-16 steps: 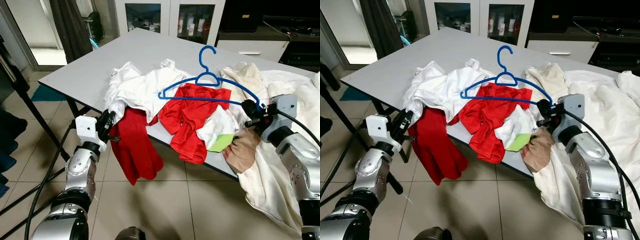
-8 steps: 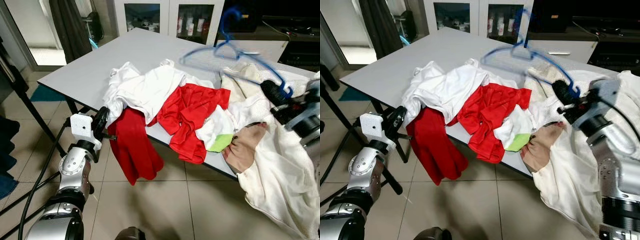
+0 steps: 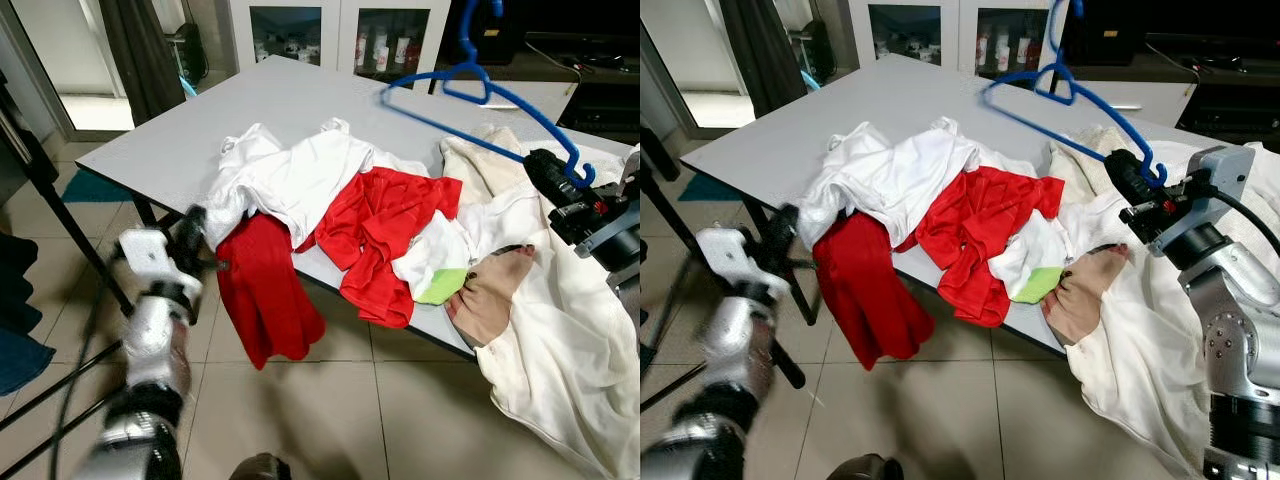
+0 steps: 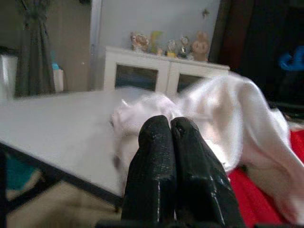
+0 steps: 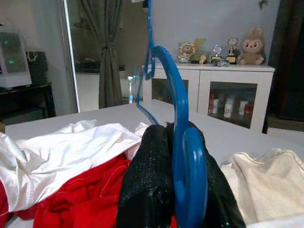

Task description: Hang hanger

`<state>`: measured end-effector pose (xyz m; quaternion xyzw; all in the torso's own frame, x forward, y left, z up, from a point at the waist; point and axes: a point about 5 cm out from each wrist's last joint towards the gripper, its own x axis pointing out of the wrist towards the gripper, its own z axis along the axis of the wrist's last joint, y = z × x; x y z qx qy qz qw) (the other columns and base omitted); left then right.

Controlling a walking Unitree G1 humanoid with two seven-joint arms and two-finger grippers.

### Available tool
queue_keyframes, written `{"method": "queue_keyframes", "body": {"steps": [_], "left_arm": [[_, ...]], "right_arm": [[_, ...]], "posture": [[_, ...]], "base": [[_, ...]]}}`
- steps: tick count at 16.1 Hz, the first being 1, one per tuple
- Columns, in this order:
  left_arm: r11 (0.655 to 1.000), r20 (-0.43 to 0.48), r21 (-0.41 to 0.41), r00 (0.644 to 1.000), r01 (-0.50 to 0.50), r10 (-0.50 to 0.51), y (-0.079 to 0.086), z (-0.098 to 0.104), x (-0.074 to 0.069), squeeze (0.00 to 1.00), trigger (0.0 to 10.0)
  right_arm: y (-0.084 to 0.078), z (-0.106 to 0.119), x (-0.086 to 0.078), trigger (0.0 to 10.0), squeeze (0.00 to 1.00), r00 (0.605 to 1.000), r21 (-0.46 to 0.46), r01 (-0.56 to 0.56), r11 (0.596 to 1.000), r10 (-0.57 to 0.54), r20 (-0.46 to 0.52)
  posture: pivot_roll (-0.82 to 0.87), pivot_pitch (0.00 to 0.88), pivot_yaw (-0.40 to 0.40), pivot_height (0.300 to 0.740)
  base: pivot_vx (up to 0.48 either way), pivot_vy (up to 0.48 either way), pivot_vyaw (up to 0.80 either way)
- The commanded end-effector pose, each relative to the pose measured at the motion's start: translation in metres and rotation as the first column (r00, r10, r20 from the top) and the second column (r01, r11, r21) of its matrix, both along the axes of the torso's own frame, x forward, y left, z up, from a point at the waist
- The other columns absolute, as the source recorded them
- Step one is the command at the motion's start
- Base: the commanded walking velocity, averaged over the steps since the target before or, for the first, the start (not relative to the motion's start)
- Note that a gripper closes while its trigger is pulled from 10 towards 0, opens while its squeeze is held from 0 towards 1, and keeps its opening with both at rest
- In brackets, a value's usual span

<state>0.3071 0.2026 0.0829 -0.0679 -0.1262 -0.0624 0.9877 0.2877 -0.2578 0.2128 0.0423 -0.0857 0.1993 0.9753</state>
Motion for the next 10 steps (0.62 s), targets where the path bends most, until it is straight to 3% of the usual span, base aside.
{"method": "queue_keyframes", "body": {"steps": [1,3,4,5,7,10], "left_arm": [[1.0,0.013,0.009,1.0,0.014,-0.014,-0.004,0.002,-0.001,0.0,0.0],[1.0,0.014,0.004,1.0,0.012,-0.012,-0.005,0.001,-0.002,0.0,0.0],[1.0,0.035,-0.001,0.999,0.012,-0.012,-0.005,0.004,-0.003,0.96,0.0],[1.0,0.042,0.003,0.999,0.01,-0.01,-0.004,0.006,-0.003,0.96,0.0],[1.0,0.031,0.029,1.0,-0.005,0.004,-0.001,0.007,-0.002,0.84,0.0],[0.999,0.034,0.043,0.999,0.011,-0.012,-0.004,0.006,-0.005,0.88,0.0]], "right_arm": [[0.001,0.007,0.003,10.0,0.0,1.0,0.012,0.005,1.0,-0.005,0.025],[0.002,0.007,0.004,10.0,0.0,1.0,0.011,0.005,1.0,-0.005,0.024],[0.003,0.008,0.004,10.0,0.0,1.0,0.004,-0.001,1.0,0.001,0.029],[0.003,0.01,0.004,10.0,0.0,0.999,-0.005,-0.008,1.0,0.008,0.033],[0.005,0.016,0.0,10.0,0.0,0.997,-0.044,-0.049,0.998,0.051,0.05],[0.012,0.02,-0.004,10.0,0.0,0.99,-0.07,-0.12,0.99,0.124,0.06]], "posture": [[0.12,0.0,0.014,0.74],[0.12,0.0,0.012,0.74],[0.12,0.0,0.009,0.74],[0.13,0.0,0.007,0.74],[0.12,0.0,0.006,0.74],[0.12,0.0,0.004,0.74]], "base": [[0.0,0.0,0.0],[0.0,0.0,0.0],[0.0,0.0,0.0],[0.0,0.0,0.0],[0.0,0.0,0.0],[0.0,0.0,0.0]]}}
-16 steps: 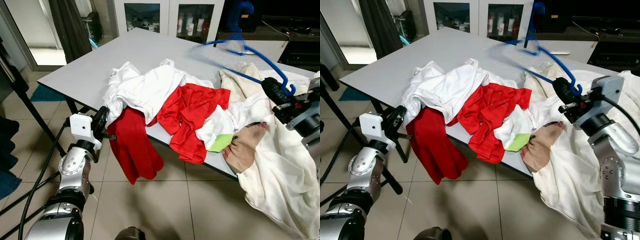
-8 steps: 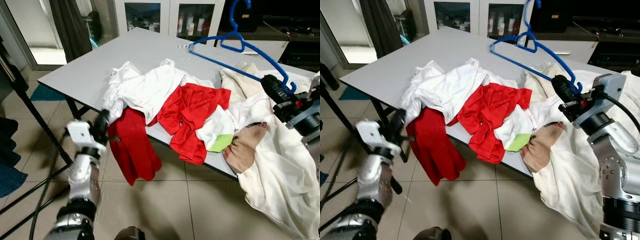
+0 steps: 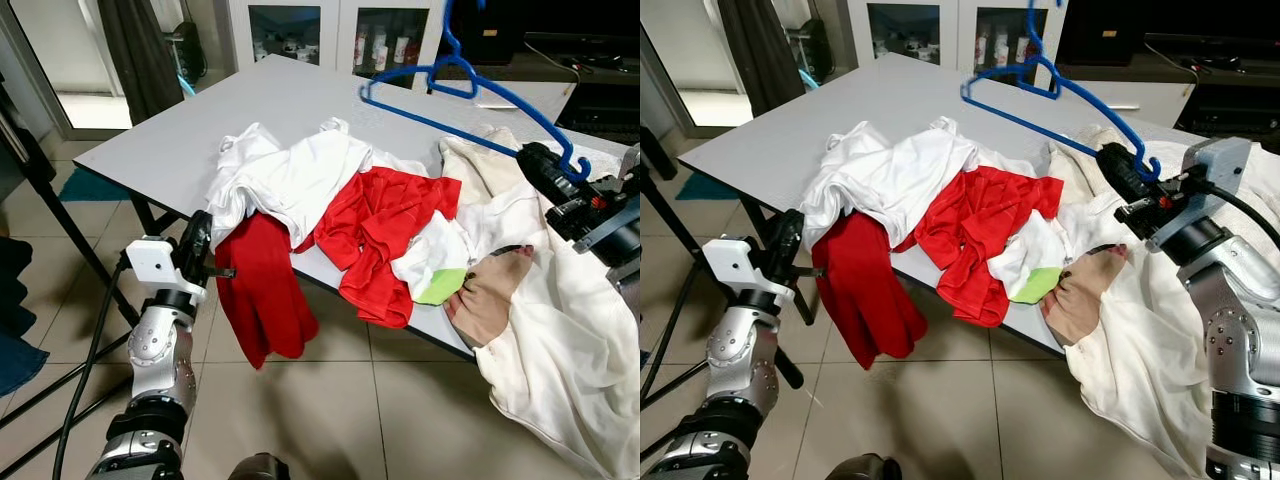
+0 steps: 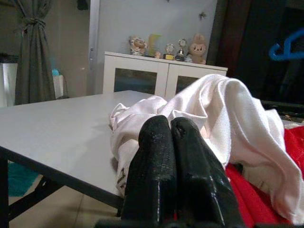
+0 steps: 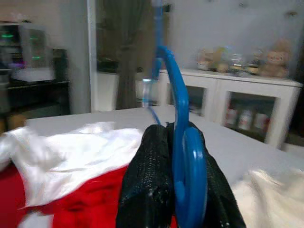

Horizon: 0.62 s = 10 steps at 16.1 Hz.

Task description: Hang hanger

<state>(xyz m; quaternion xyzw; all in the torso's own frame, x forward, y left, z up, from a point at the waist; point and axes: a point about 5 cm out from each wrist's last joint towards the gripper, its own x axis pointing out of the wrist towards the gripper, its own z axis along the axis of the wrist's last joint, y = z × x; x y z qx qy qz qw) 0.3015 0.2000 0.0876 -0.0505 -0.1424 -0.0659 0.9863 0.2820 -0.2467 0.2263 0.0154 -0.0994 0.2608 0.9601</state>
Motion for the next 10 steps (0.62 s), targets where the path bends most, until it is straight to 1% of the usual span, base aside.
{"method": "queue_keyframes", "body": {"steps": [1,2,3,4,6,8,9,10], "left_arm": [[0.999,0.016,0.028,0.999,0.027,-0.028,-0.005,0.003,0.0,0.85,0.0],[0.999,0.02,0.042,0.999,0.031,-0.032,-0.005,0.004,0.001,0.83,0.0],[0.998,0.024,0.058,0.999,0.032,-0.034,-0.003,0.007,0.002,0.71,0.0],[0.997,0.026,0.077,0.999,0.026,-0.028,0.002,0.009,0.003,0.6,0.0],[0.995,0.034,0.096,0.999,-0.002,-0.001,0.013,0.013,0.004,0.55,0.0],[0.995,0.042,0.102,0.999,-0.018,0.014,0.019,0.016,0.004,0.53,0.0],[0.994,0.047,0.106,0.999,-0.027,0.022,0.022,0.017,0.003,0.45,0.0],[0.993,0.05,0.112,0.998,-0.032,0.026,0.025,0.019,0.002,0.26,0.0]], "right_arm": [[0.016,0.012,-0.009,10.0,0.0,0.988,-0.036,-0.149,0.988,0.15,0.033],[0.022,0.015,-0.013,10.0,0.0,0.977,-0.054,-0.208,0.977,0.21,0.037],[0.026,0.018,-0.017,10.0,0.0,0.961,-0.078,-0.271,0.959,0.274,0.032],[0.029,0.021,-0.02,10.0,0.0,0.944,-0.11,-0.325,0.939,0.329,0.022],[0.033,0.024,-0.023,10.0,0.0,0.922,-0.161,-0.381,0.91,0.387,0.005],[0.033,0.025,-0.023,10.0,0.0,0.919,-0.191,-0.387,0.902,0.394,-0.003],[0.032,0.025,-0.023,10.0,0.0,0.917,-0.204,-0.392,0.897,0.399,-0.006],[0.034,0.025,-0.022,10.0,0.0,0.911,-0.22,-0.404,0.888,0.413,-0.008]], "posture": [[0.12,0.0,0.0,0.74],[0.12,0.0,-0.001,0.74],[0.12,0.0,-0.002,0.74],[0.12,0.0,-0.004,0.74],[0.13,0.0,-0.009,0.74],[0.13,0.0,-0.012,0.74],[0.13,0.0,-0.016,0.74],[0.13,0.0,-0.016,0.74]], "base": [[0.0,0.0,0.0],[0.0,0.0,0.0],[0.0,0.0,0.0],[0.0,0.0,0.0],[0.0,0.0,0.0],[0.0,0.0,0.0],[0.0,0.0,0.0],[0.0,0.0,0.0]]}}
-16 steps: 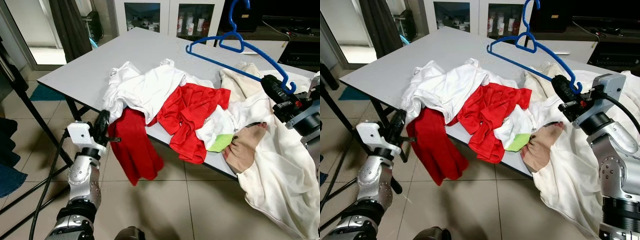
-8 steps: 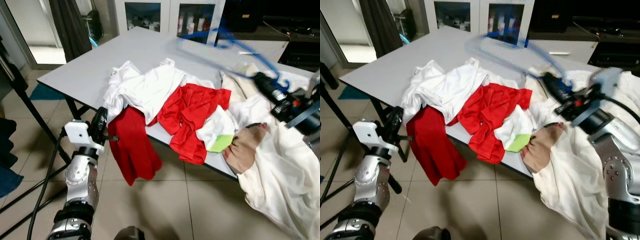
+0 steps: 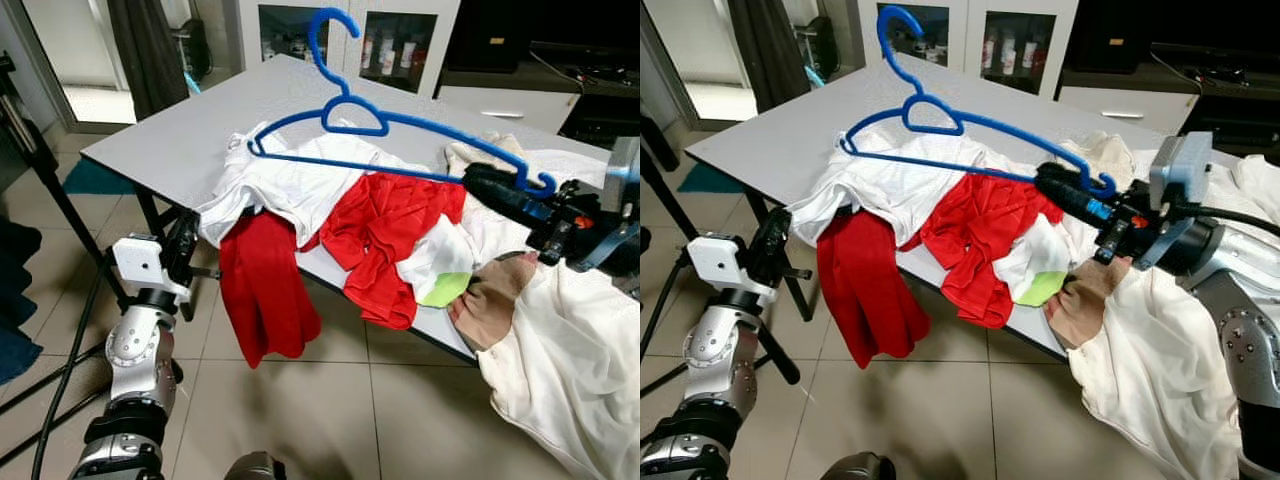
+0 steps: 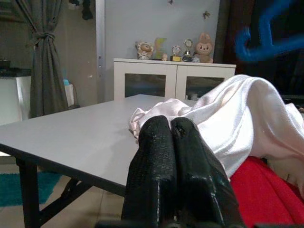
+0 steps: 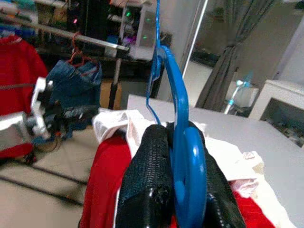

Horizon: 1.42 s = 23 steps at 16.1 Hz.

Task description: Hang hanger

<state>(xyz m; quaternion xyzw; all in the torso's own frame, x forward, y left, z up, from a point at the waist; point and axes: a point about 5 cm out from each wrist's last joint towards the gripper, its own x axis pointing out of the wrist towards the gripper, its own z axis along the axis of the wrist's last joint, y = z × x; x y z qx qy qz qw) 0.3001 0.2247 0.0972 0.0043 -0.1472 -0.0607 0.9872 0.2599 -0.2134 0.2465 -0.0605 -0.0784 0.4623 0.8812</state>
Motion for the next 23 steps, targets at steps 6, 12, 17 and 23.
{"method": "queue_keyframes", "body": {"steps": [6,12,17,23], "left_arm": [[0.998,0.036,0.056,0.999,0.025,-0.027,-0.001,0.012,0.005,0.0,0.0],[0.996,0.042,0.076,0.998,0.043,-0.046,-0.006,0.014,0.007,0.0,0.0],[0.995,0.041,0.087,0.998,0.043,-0.047,-0.005,0.015,0.008,0.0,0.0],[0.992,0.046,0.11,0.997,0.054,-0.06,-0.007,0.017,0.008,0.0,0.0]], "right_arm": [[0.015,0.012,0.0,10.0,0.0,0.991,-0.099,-0.117,0.988,0.122,0.05],[0.025,0.018,0.006,10.0,0.0,0.97,-0.222,-0.206,0.953,0.228,0.08],[0.025,0.021,0.017,10.0,0.0,0.961,-0.348,-0.195,0.917,0.25,0.119],[0.039,0.024,0.028,10.0,0.0,0.936,-0.419,-0.151,0.895,0.266,0.23]], "posture": [[0.14,0.0,-0.016,0.74],[0.14,0.005,-0.017,0.74],[0.14,0.005,-0.016,0.74],[0.14,0.003,-0.01,0.74]], "base": [[0.0,0.0,0.0],[0.0,0.0,0.0],[0.0,0.0,0.0],[0.0,0.0,0.0]]}}
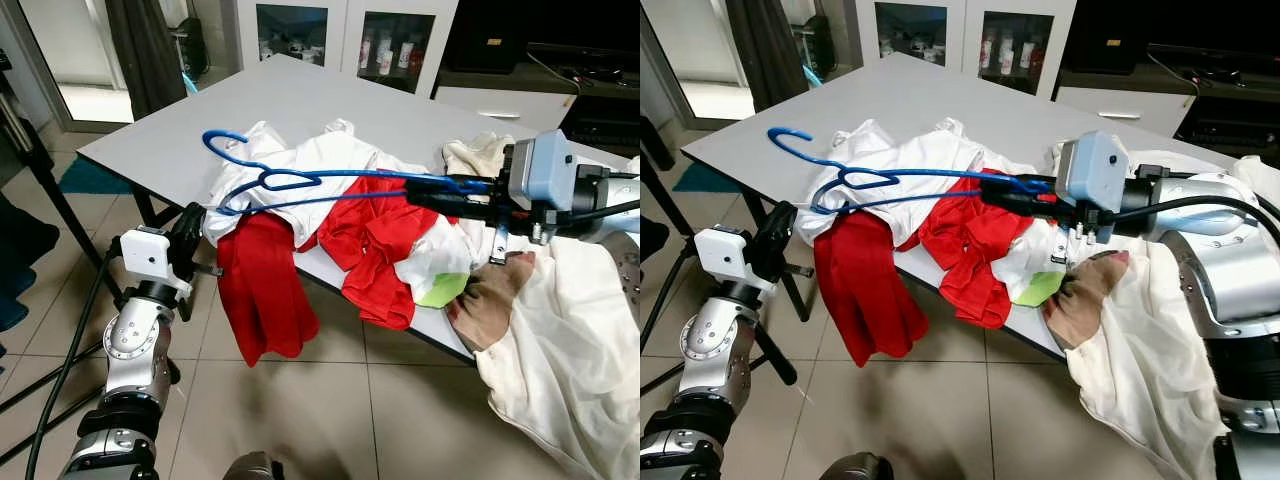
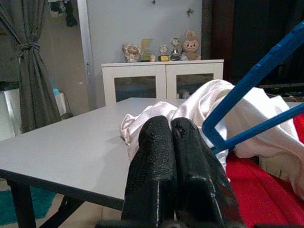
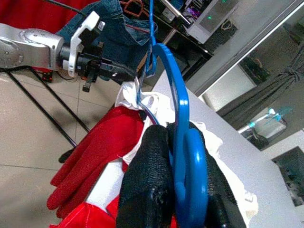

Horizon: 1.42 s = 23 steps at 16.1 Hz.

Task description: Hang hanger

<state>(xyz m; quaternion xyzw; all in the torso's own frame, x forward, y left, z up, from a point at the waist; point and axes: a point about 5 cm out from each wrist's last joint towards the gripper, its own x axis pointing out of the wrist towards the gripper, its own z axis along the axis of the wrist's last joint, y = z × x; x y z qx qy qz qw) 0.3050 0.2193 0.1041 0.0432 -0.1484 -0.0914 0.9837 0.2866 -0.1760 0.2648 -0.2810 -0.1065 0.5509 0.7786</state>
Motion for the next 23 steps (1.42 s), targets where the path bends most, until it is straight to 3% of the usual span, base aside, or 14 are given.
{"method": "queue_keyframes", "body": {"steps": [1,7,17,23], "left_arm": [[1.0,0.042,0.023,0.999,0.01,-0.011,-0.002,0.01,0.004,0.0,0.0],[0.999,0.053,0.036,0.998,0.022,-0.023,-0.004,0.015,0.008,0.0,0.0],[0.999,0.078,0.045,0.997,0.026,-0.029,-0.006,0.023,0.013,0.0,0.0],[0.999,0.087,0.048,0.996,0.023,-0.027,-0.005,0.025,0.013,0.0,0.0]], "right_arm": [[0.003,0.007,0.002,10.0,0.0,0.999,-0.006,-0.003,1.0,0.003,0.044],[0.007,0.021,0.001,10.0,0.0,0.992,0.032,-0.012,0.999,0.008,0.13],[0.021,0.0,0.004,10.0,0.0,0.986,-0.1,-0.045,0.994,0.06,0.153],[-0.003,0.012,0.03,10.0,0.0,0.976,-0.111,0.096,0.989,-0.072,0.205]], "posture": [[0.14,0.003,-0.01,0.74],[0.14,0.003,-0.004,0.74],[0.14,0.0,-0.001,0.74],[0.14,0.0,-0.003,0.74]], "base": [[0.0,0.0,0.0],[0.0,0.0,0.0],[0.0,0.0,0.0],[0.0,0.0,0.0]]}}
